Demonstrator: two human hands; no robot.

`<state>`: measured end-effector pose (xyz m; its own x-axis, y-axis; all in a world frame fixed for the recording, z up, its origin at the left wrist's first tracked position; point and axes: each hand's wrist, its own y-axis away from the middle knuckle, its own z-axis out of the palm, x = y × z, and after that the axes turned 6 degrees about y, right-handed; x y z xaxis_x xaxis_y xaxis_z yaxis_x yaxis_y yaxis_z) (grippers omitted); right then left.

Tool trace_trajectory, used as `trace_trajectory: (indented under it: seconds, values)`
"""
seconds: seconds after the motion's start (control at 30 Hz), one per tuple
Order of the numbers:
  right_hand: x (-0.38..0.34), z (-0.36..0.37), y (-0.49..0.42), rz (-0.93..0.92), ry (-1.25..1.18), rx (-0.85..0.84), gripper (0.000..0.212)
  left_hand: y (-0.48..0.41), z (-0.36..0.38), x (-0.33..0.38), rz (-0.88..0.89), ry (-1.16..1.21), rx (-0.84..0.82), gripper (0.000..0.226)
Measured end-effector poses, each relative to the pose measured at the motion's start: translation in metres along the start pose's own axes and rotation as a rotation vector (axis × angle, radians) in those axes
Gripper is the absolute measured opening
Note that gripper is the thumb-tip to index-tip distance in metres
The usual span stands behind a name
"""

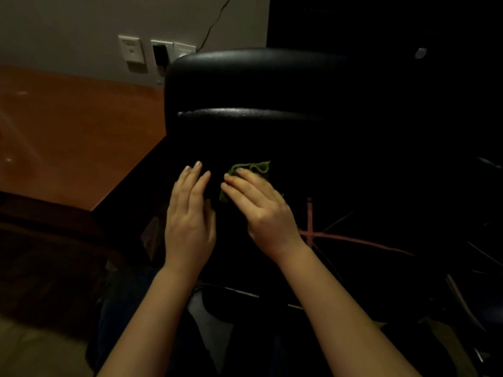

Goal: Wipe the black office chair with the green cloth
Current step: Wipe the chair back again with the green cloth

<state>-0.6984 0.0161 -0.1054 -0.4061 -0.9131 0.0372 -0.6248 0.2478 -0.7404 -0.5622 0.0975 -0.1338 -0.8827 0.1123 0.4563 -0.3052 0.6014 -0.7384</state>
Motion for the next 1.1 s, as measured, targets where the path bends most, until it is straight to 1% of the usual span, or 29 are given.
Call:
trace_trajectory:
  seconds: [0.1,0.23,0.37,0.47,0.57,0.73,1.0,1.1]
  values:
    - [0.016,-0.019,0.004,0.094,0.052,0.020,0.039,-0.005,0.015,0.015,0.040,0.021,-0.029,0.047]
    - [0.044,-0.053,0.018,0.201,0.126,0.089,0.047,-0.013,0.037,0.041,0.096,0.056,-0.060,0.045]
    - [0.073,-0.089,0.045,0.285,0.212,0.144,0.048,-0.019,0.058,0.067,0.132,0.100,-0.038,0.042]
    - [0.091,-0.114,0.070,0.346,0.267,0.179,0.049,-0.020,0.073,0.089,0.219,0.138,-0.044,0.041]
    - [0.103,-0.134,0.099,0.420,0.299,0.232,0.043,-0.018,0.086,0.110,0.285,0.191,-0.060,0.042]
    - [0.108,-0.154,0.141,0.521,0.333,0.316,0.041,-0.012,0.103,0.138,0.350,0.252,-0.111,0.042]
    - [0.090,-0.162,0.182,0.586,0.432,0.399,0.035,-0.004,0.116,0.155,0.344,0.311,-0.141,0.041]
    - [0.082,-0.167,0.189,0.624,0.472,0.433,0.035,-0.002,0.120,0.163,0.387,0.343,-0.162,0.042]
